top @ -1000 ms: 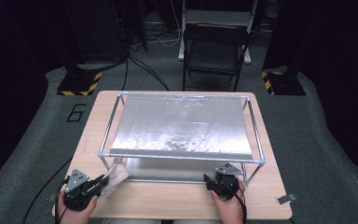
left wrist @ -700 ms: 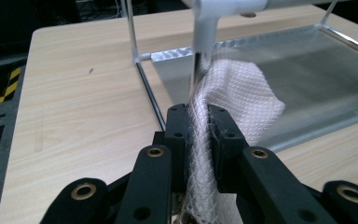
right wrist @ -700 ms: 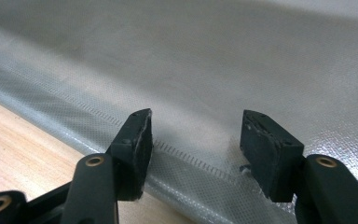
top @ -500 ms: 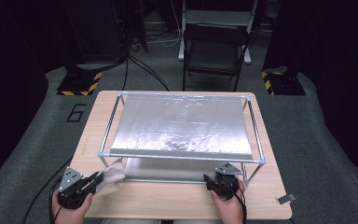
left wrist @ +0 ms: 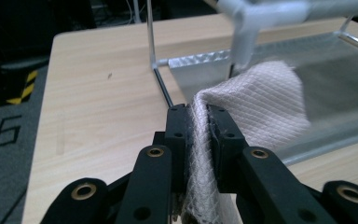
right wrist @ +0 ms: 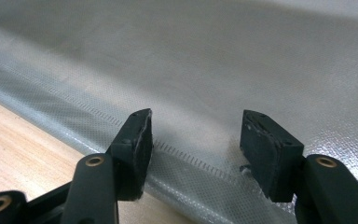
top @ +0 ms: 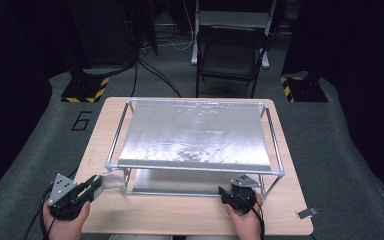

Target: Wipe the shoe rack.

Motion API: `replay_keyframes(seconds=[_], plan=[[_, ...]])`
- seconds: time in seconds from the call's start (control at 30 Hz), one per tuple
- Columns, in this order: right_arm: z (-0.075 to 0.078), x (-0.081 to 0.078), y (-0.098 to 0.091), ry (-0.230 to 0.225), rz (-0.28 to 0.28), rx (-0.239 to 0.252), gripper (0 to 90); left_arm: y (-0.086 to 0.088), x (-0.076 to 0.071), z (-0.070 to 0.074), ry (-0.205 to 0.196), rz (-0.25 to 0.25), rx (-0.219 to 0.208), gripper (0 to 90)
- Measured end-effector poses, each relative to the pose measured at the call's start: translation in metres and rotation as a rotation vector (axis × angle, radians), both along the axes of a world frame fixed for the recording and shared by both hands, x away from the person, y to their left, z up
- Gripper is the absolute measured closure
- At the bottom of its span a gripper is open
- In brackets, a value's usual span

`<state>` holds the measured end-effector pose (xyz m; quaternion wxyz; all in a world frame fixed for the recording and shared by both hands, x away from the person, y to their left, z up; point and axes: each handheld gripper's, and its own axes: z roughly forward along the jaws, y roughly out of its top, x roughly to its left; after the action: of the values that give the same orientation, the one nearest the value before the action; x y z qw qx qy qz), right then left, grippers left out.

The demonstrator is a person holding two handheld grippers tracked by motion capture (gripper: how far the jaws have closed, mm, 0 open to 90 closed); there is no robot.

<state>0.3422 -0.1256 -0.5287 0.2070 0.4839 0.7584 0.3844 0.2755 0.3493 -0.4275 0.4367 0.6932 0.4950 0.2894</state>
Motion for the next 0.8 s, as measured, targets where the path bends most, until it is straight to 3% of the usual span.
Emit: replay_keyframes(seconds=[0.07,0.1,0.2,0.33,0.5,0.63,0.7,0.8], plan=[[0.0,0.0,0.0,0.0,0.0,0.0,43.5,-0.001,0.005,-0.012,0.032,-0.001,0.0,79.3],[0.0,0.0,0.0,0.0,0.0,0.0,43.6,-0.002,0.01,-0.024,0.064,0.004,0.003,79.5],[0.0,0.0,0.0,0.001,0.0,0.001,43.6,-0.002,0.015,-0.032,0.081,0.008,-0.001,79.6],[0.0,0.0,0.0,0.001,-0.001,0.001,43.6,-0.001,0.017,-0.023,0.059,0.011,-0.001,79.8],[0.0,0.0,0.0,0.0,0.0,0.0,43.6,0.001,0.016,0.01,-0.046,0.01,0.001,79.8],[0.0,-0.001,0.0,-0.006,-0.005,-0.002,43.6,0.001,0.021,0.009,-0.038,0.004,-0.01,79.8],[-0.003,0.001,0.002,-0.047,-0.022,0.008,43.6,-0.001,0.027,-0.004,-0.005,-0.001,-0.019,79.9],[-0.002,0.001,0.002,-0.046,-0.022,0.007,43.6,-0.004,0.03,-0.016,0.021,-0.002,-0.017,79.9]])
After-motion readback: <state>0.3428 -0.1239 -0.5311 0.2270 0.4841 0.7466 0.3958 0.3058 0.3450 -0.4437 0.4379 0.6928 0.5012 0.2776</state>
